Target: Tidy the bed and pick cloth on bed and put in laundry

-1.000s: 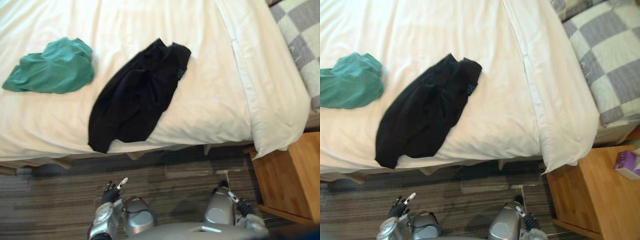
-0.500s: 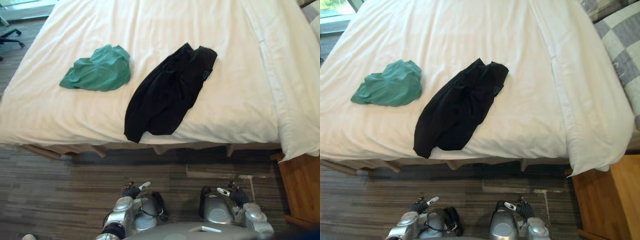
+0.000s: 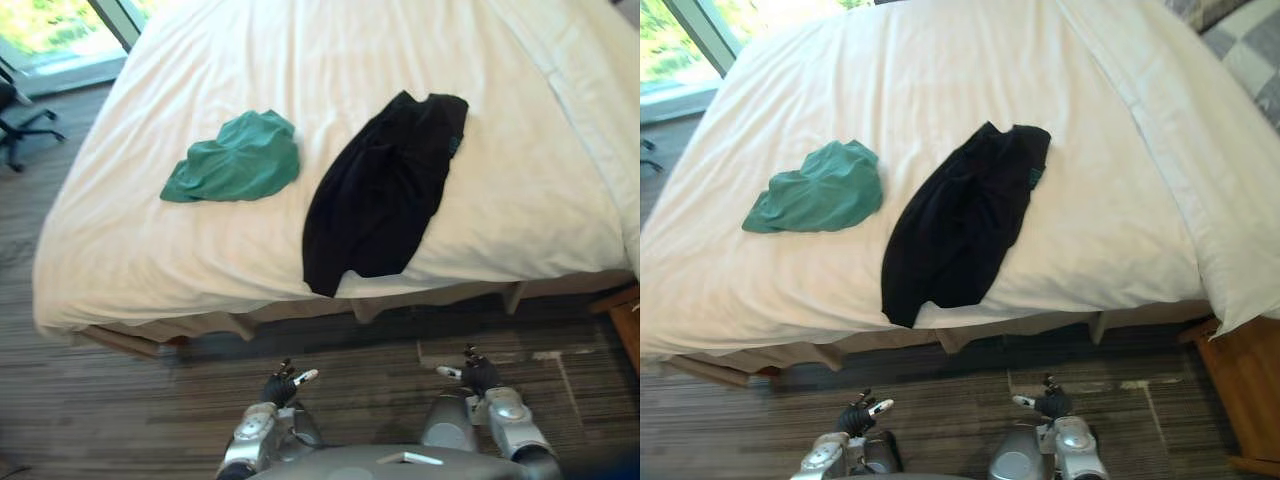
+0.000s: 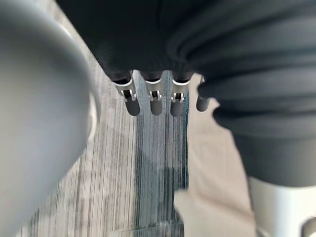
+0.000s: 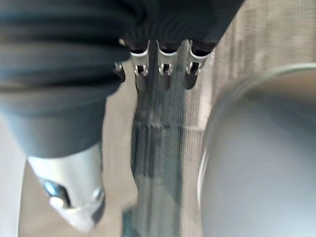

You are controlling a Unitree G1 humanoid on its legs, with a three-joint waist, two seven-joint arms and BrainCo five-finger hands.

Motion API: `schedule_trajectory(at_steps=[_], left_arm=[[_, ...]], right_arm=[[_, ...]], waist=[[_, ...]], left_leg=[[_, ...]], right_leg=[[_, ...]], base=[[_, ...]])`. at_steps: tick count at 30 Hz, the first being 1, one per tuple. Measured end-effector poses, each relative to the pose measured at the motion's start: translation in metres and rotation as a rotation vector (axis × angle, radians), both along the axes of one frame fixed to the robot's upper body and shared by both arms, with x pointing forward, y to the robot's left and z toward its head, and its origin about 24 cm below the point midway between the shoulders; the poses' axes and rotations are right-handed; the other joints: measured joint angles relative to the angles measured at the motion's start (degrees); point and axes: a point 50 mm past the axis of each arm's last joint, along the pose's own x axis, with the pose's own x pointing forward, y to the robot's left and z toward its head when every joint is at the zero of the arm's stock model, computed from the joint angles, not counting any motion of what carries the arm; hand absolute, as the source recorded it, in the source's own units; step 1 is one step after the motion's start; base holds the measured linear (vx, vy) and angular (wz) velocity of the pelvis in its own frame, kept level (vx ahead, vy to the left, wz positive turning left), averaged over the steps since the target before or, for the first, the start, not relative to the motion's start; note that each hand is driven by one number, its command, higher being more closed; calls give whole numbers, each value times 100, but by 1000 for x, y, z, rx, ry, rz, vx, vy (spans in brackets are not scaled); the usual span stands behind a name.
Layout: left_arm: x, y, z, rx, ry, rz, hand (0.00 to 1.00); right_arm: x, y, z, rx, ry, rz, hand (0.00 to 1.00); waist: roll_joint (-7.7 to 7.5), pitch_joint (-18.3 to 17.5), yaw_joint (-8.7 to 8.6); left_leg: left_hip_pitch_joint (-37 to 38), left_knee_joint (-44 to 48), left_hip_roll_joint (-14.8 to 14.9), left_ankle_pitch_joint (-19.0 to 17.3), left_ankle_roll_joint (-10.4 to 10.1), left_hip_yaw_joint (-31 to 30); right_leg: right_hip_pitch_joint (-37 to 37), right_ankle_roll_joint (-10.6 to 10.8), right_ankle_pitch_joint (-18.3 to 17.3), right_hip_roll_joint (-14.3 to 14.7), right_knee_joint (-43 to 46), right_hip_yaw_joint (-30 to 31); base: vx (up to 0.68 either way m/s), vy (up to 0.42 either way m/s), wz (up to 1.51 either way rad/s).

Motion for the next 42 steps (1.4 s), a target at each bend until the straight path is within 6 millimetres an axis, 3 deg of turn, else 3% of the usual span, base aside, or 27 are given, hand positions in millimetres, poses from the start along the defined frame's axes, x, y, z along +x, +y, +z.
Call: schedule_trajectory(at_steps=[1,2,3,4,6,9,14,19,22,24,25,26,28,29,30,31,32,33,34,37,42], left_arm=[[-3,3,-1,7,14,5,0],[-4,3,-1,9,22,-5,0],[-2,-5,-2,-1,30,-38,0],[8,-13,0,-9,17,-76,0],[14,-26,1,-9,0,-143,0],[8,-26,-1,47,18,-170,0],[0,-18,-2,20,13,-35,0],[-19,-6,-6,-40,43,193,0],[-42,15,-9,-2,90,408,0],[-59,43,-5,68,87,598,0],[-60,52,-2,95,71,637,0],[-62,81,14,211,0,719,0],[-57,101,28,287,-69,739,0],[-50,115,42,349,-129,726,0],[-39,128,58,420,-201,695,0],[-19,144,88,510,-337,651,0],[-13,150,100,551,-387,627,0],[1,161,125,626,-476,576,0],[14,169,146,684,-557,542,0],[39,171,180,772,-695,463,0],[65,156,210,844,-826,314,0]], right_arm=[[1,11,0,12,-14,54,0],[3,13,1,21,-27,67,0],[5,12,3,25,-42,70,0],[5,6,3,23,-43,54,0],[4,4,3,16,-35,81,0],[2,14,1,67,-46,120,0],[-2,11,-1,116,-28,18,0],[-25,-17,-9,158,25,-356,0],[-51,-45,-11,155,22,-667,0],[-73,-73,-6,107,-18,-878,0],[-75,-80,-3,85,-45,-907,0],[-77,-107,14,-7,-177,-917,0],[-70,-126,34,-68,-292,-880,0],[-60,-140,53,-117,-384,-824,0],[-48,-154,77,-178,-480,-738,0],[-31,-168,116,-270,-620,-600,0],[-23,-172,130,-300,-664,-537,0],[-11,-176,156,-343,-736,-431,0],[-2,-179,173,-360,-780,-358,0],[10,-177,189,-346,-801,-250,0],[19,-163,184,-268,-755,-150,0]], waist=[[-7,-34,-15],[6,-40,-57],[64,-30,-155],[166,-10,-260],[236,-18,-227],[259,-35,-184],[248,-42,-109],[291,-81,-96],[294,-93,-95],[274,-135,-89],[255,-155,-87],[230,-213,-54],[242,-253,-28],[255,-298,-35],[272,-341,-55],[294,-420,-99],[268,-489,-104],[344,-621,-125],[294,-629,-136],[358,-713,-117],[342,-701,-137]], left_leg=[[232,-399,8,184,60,124],[264,-592,-4,300,112,132],[219,-892,-100,477,260,90],[127,-1063,-285,604,392,-29],[208,-1169,-480,670,446,-103],[392,-1275,-614,850,489,-99],[574,-1679,-681,1222,464,-49],[819,-1893,-704,1231,473,103],[845,-2062,-713,1229,471,114],[855,-2174,-707,1212,453,146],[854,-2179,-708,1212,453,153],[865,-2179,-709,1192,449,227],[851,-2184,-711,1167,415,229],[843,-2210,-713,1148,427,232],[833,-2243,-716,1146,425,230],[801,-2248,-715,1141,421,215],[731,-2247,-714,1137,417,207],[630,-2247,-710,1083,346,181],[603,-2246,-702,1076,337,158],[582,-2220,-680,1112,350,75],[615,-2161,-686,1242,419,95]], right_leg=[[130,125,-147,546,-149,-298],[179,97,-275,858,-269,-303],[293,-218,-458,1377,-688,-70],[473,-202,-232,1521,-1149,340],[681,-226,-90,1388,-1383,323],[989,-223,-86,1274,-1519,191],[1065,-258,-49,1281,-1596,145],[1265,-240,163,1333,-1889,187],[1274,-226,304,1365,-2029,198],[1277,-214,376,1390,-2091,187],[1279,-214,393,1389,-2105,183],[1279,-237,426,1386,-2149,188],[1262,-260,441,1382,-2155,188],[1247,-276,456,1382,-2159,187],[1244,-274,455,1382,-2165,185],[1186,-251,438,1382,-2193,177],[1134,-251,439,1385,-2206,177],[1048,-254,442,1398,-2248,183],[1011,-266,459,1413,-2245,198],[981,-290,472,1467,-2209,235],[940,-315,411,1458,-2060,371]], base=[[100,256,-41],[105,234,-19],[39,192,50],[27,179,63],[49,150,41],[45,29,24],[-28,-32,7],[-50,8,-11],[-89,27,2],[-105,28,7],[-157,23,-6],[-133,13,-9],[-99,7,-7],[-98,3,-5],[-126,-1,-2],[-134,-5,2],[-69,-11,6],[0,0,0],[33,-19,-1],[84,-22,-3],[140,0,-9]])
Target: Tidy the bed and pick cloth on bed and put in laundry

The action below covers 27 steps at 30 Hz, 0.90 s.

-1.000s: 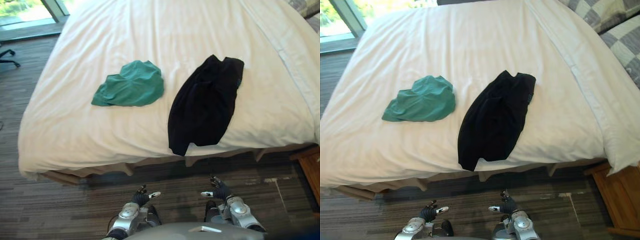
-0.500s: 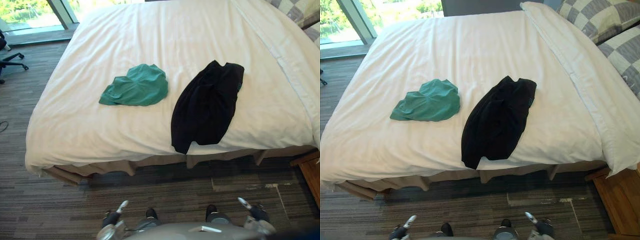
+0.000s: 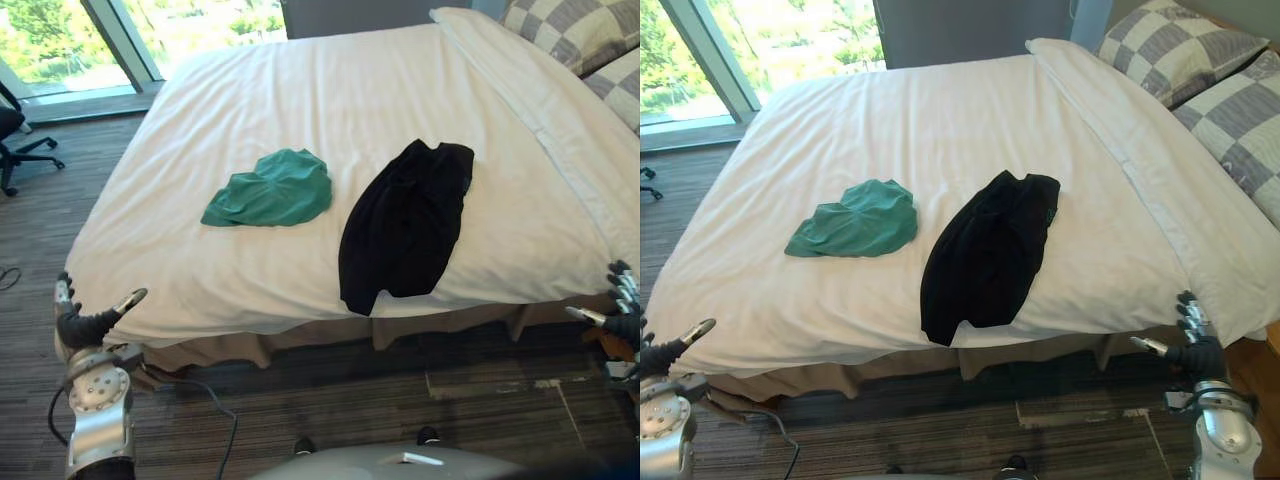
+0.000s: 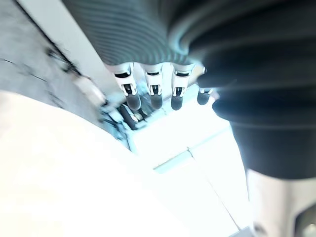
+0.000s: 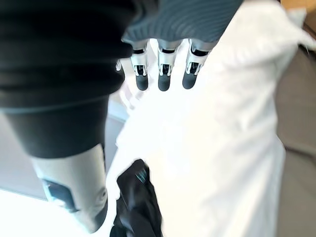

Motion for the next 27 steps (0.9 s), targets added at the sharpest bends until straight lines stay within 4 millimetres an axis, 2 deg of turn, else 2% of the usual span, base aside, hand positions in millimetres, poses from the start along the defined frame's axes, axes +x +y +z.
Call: schedule_trajectory(at_steps=[3,5,7,10,11,12,13,14,15,16,19,22,25,27], left_arm=[[16,-21,18,86,-38,-116,0],[21,-32,21,99,-60,-153,0],[23,-39,22,126,-71,-158,0],[33,-54,27,209,-103,-151,0],[45,-59,41,284,-158,-126,0],[53,-57,49,306,-179,-112,0],[73,-46,65,341,-195,-91,0],[84,-37,75,366,-188,-75,0],[102,-21,97,414,-170,-48,0],[116,-17,123,441,-189,-40,0],[138,-27,171,407,-269,-64,0],[158,-45,188,265,-288,-140,0],[168,-57,188,226,-273,-185,0],[171,-58,187,223,-256,-180,0]], right_arm=[[4,11,5,14,-34,44,0],[6,17,5,10,-37,66,0],[7,19,6,10,-34,74,0],[15,29,1,43,-45,79,0],[25,39,0,56,-52,91,0],[30,42,1,59,-58,92,0],[36,43,3,70,-73,88,0],[40,43,7,75,-92,90,0],[47,42,16,77,-130,97,0],[50,40,25,60,-155,109,0],[52,40,40,-2,-194,157,0],[53,52,53,-37,-258,221,0],[49,55,59,-59,-288,242,0],[45,54,62,-87,-288,260,0]], waist=[[-46,35,-47],[-42,54,-80],[-1,177,-131],[-65,580,-142],[-138,911,-144],[-177,1049,-148],[-240,1181,-137],[-266,1248,-138],[-325,1369,-142],[-352,1430,-172],[-265,1482,-343],[-160,1658,-634],[-184,1768,-754],[-184,1768,-765]], left_leg=[[14,0,-3,0,0,8],[-13,1,-1,-1,2,52],[-119,24,-1,-16,26,131],[-532,274,12,-65,105,162],[-790,452,45,-86,138,180],[-882,507,56,-87,138,182],[-1082,596,78,-90,141,284],[-1144,625,83,-100,149,336],[-1213,683,84,-141,143,513],[-1322,821,79,-254,162,685],[-1589,1107,14,-388,185,889],[-1742,1291,55,-397,187,1182],[-1769,1567,235,-396,189,1444],[-1764,1722,328,-396,189,1586]], right_leg=[[-41,16,-100,-9,92,26],[-185,8,-180,-20,248,93],[-388,17,-230,-31,391,169],[-897,6,-271,-74,721,297],[-1210,-1,-268,-76,907,388],[-1329,-11,-270,-76,991,412],[-1637,-37,-289,-75,1185,501],[-1781,-49,-308,-75,1294,558],[-2055,-54,-375,-79,1551,738],[-2317,-38,-472,-101,1806,925],[-2876,-42,-665,-193,2334,1221],[-3142,-89,-798,-220,2635,1309],[-3154,-209,-879,-183,2804,1275],[-3159,-296,-937,-161,2959,1245]], base=[[73,-3,-3],[42,-4,-14],[-2,3,-14],[-86,0,-13],[-109,-19,-17],[-161,-25,-23],[-128,-17,-20],[-143,-23,-42],[-111,-23,-54],[-85,-22,-55],[26,-17,-35],[94,-43,-17],[116,-51,-1],[96,-51,10]])
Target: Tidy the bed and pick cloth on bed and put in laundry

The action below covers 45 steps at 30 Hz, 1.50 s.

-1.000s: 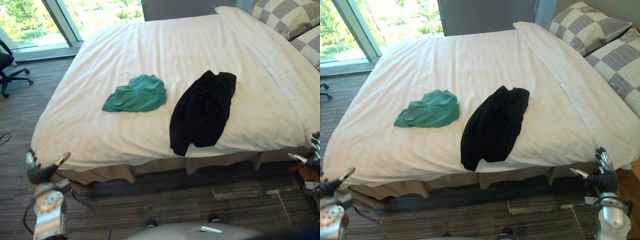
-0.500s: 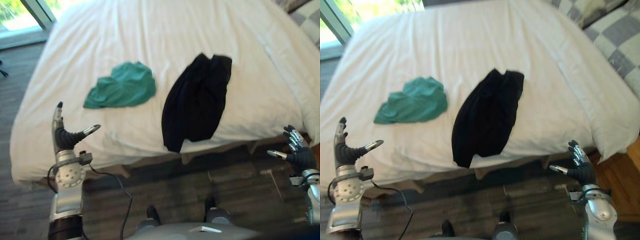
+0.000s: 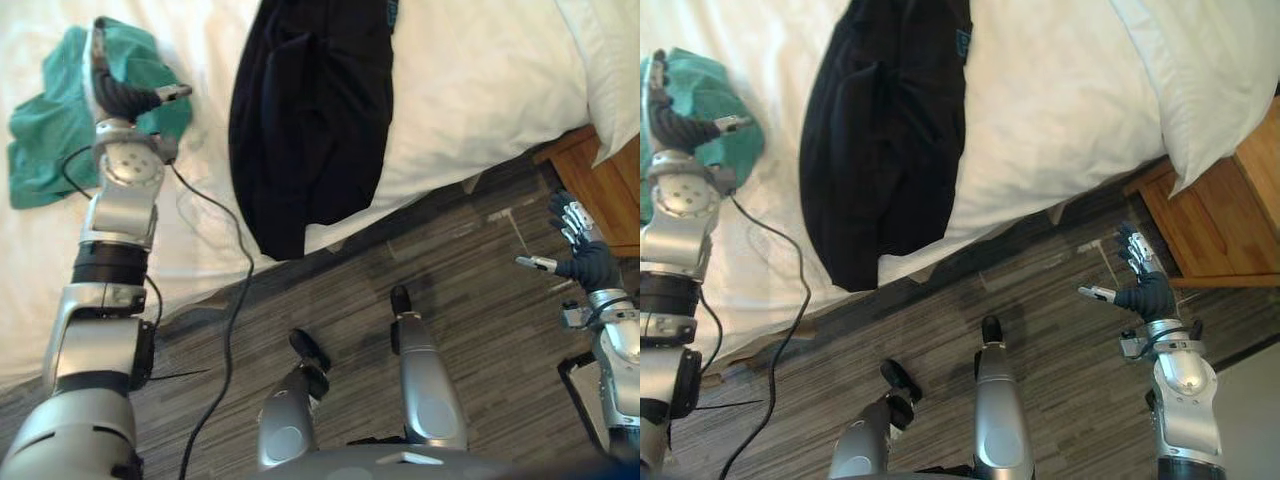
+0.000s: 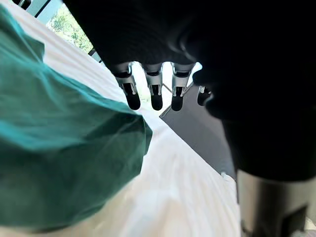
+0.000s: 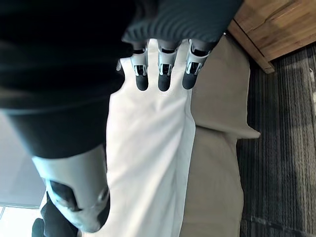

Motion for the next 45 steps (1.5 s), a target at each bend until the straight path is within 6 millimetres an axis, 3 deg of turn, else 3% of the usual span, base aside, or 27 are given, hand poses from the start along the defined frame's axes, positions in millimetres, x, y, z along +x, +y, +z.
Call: schedule_trajectory(at_steps=[7,12,19,20,28,30,35,38,40,43,45], left_arm=[[8,-1,7,-52,32,52,0],[10,3,14,-88,46,114,0],[2,23,19,-160,40,201,0],[0,26,20,-161,43,211,100],[-15,56,33,-56,257,219,100],[-21,68,26,-78,318,184,100],[-34,88,-13,-186,399,104,100],[-42,92,-51,-256,417,49,100],[-52,88,-92,-340,418,-33,100],[-64,74,-139,-460,392,-169,100],[-89,49,-199,-588,420,-255,100]], right_arm=[[-1,-2,14,-47,-69,45,0],[0,0,16,-43,-90,61,0],[-7,-1,16,-35,-110,81,0],[-8,-1,15,-35,-109,81,0],[-9,-3,17,-33,-124,72,0],[-10,-5,19,-36,-128,65,0],[-16,-17,29,-61,-181,19,0],[-20,-21,36,-82,-230,-1,0],[-22,-17,46,-128,-282,-12,0],[-25,-8,61,-210,-333,-1,0],[-30,6,73,-283,-377,15,0]], waist=[[-8,54,-9],[-137,420,-130],[-171,442,-146],[-171,442,-153],[-159,628,-168],[-128,645,-181],[-103,631,-200],[-44,603,-177],[30,560,-139],[170,429,-25],[284,49,127]], left_leg=[[-262,306,74,43,55,427],[-571,736,292,32,65,458],[-855,1310,563,-98,125,454],[-881,1317,567,-98,125,448],[-1246,1364,577,-120,160,393],[-1241,1324,564,-161,218,378],[-1118,1032,437,-200,204,282],[-872,777,321,-215,182,283],[-644,680,256,-222,180,278],[-481,627,220,-251,175,267],[-357,544,192,-243,176,216]], right_leg=[[-404,-78,-123,-97,435,13],[-533,-78,-122,-80,437,7],[-635,-80,-120,0,467,21],[-648,-80,-120,1,466,15],[-926,-78,-121,-6,444,-69],[-926,-76,-122,-3,430,-96],[-917,-73,-121,-6,467,-133],[-803,-68,-124,-22,511,-121],[-618,-4,-178,-25,502,-114],[-456,38,-243,-48,497,-125],[-292,54,-309,-55,447,-186]], base=[[23,-20,7],[-27,-48,1],[3,-25,-3],[-3,-18,5],[-40,-21,7],[-65,-18,-1],[-68,-15,1],[-50,-10,-4],[-41,-30,-4],[-9,-22,2],[67,-51,12]])
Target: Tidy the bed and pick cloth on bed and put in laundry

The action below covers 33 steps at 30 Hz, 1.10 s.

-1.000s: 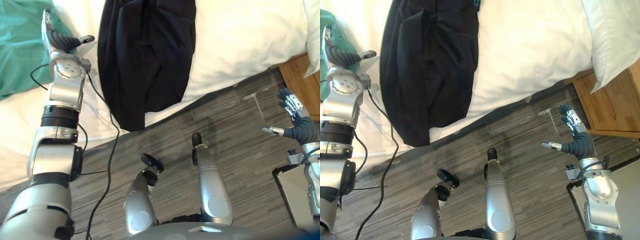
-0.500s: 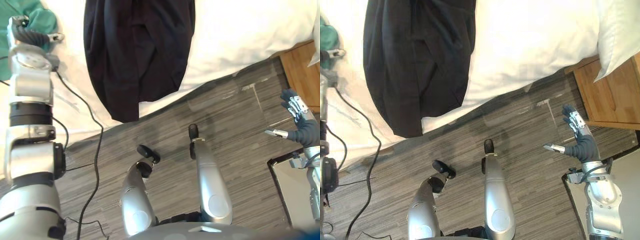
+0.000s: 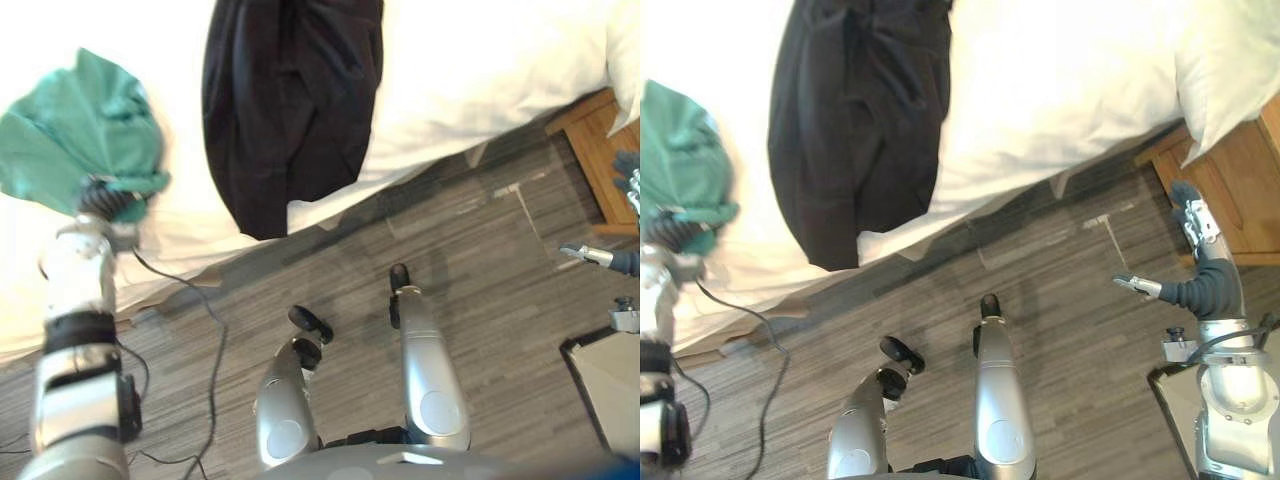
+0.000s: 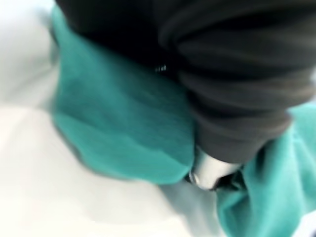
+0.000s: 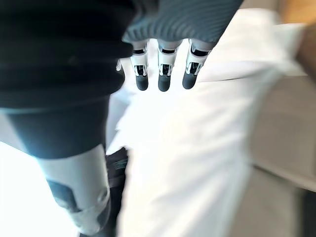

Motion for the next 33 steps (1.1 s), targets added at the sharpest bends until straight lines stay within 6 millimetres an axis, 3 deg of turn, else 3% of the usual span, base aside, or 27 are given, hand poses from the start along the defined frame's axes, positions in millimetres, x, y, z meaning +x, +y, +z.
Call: schedule_trajectory(at_steps=[2,3,5,10,13,17,21,22,25,28,29,32,33], left_arm=[[-32,-27,-54,-91,101,-10,100],[-57,-47,-88,-145,195,-23,100],[-108,-80,-137,-220,396,-37,100],[-187,-112,-180,-265,679,-62,100],[-206,-110,-187,-253,742,-56,100],[-205,-109,-186,-214,729,-69,100],[-199,-93,-180,-104,718,-63,100],[-191,-85,-175,-55,702,-58,100],[-177,-70,-165,30,668,-52,100],[-156,-59,-151,98,603,-68,100],[-148,-56,-145,116,572,-68,100],[-134,-52,-135,166,533,-88,100],[-133,-52,-135,171,531,-91,100]], right_arm=[[-1,8,5,-37,-7,-6,0],[-3,12,6,-44,-5,-11,0],[-5,17,4,-18,-2,-21,0],[3,25,-8,-38,64,-33,0],[28,32,-28,-14,181,-5,0],[62,48,-54,-38,337,-4,0],[102,65,-65,-104,427,-53,0],[114,65,-60,-111,426,-81,0],[139,64,-37,-139,390,-128,0],[161,57,3,-198,329,-196,0],[171,52,24,-202,294,-237,0],[180,40,60,-228,247,-316,0],[180,39,64,-229,241,-323,0]], waist=[[8,-263,122],[-48,-440,204],[-233,-694,373],[-632,-1004,531],[-631,-1140,659],[-660,-1142,810],[-825,-947,1010],[-894,-796,1114],[-976,-491,1210],[-1001,-79,1428],[-993,71,1476],[-984,264,1618],[-982,288,1627]], left_leg=[[208,-108,12,1,-1,-101],[354,-183,48,2,-3,-117],[539,-300,66,8,-14,-233],[822,-572,-100,78,-119,-605],[892,-587,-162,76,-116,-795],[801,-696,-233,109,-75,-954],[526,-754,-238,250,-2,-1163],[438,-759,-231,302,17,-1223],[237,-749,-232,386,68,-1386],[106,-734,-235,433,109,-1466],[-53,-679,-237,446,125,-1574],[-351,-610,-235,478,168,-1680],[-372,-599,-235,478,168,-1690]], right_leg=[[326,-20,-34,14,-118,-141],[533,-28,-41,45,-230,-245],[859,-30,-43,51,-397,-395],[1509,18,-40,-48,-755,-740],[1878,145,134,-56,-1172,-855],[2007,190,396,-43,-1578,-933],[2079,131,724,65,-2106,-1063],[2078,141,819,101,-2198,-1093],[2079,113,962,133,-2366,-1228],[2075,92,1092,167,-2526,-1274],[2036,90,1128,175,-2585,-1369],[1842,63,1181,194,-2614,-1390],[1833,63,1182,194,-2616,-1390]], base=[[134,-56,16],[133,-47,20],[122,-30,20],[54,8,37],[-7,62,26],[-76,58,15],[-79,20,18],[-67,4,16],[-59,11,25],[-42,26,18],[-21,24,22],[10,27,18],[8,25,16]])
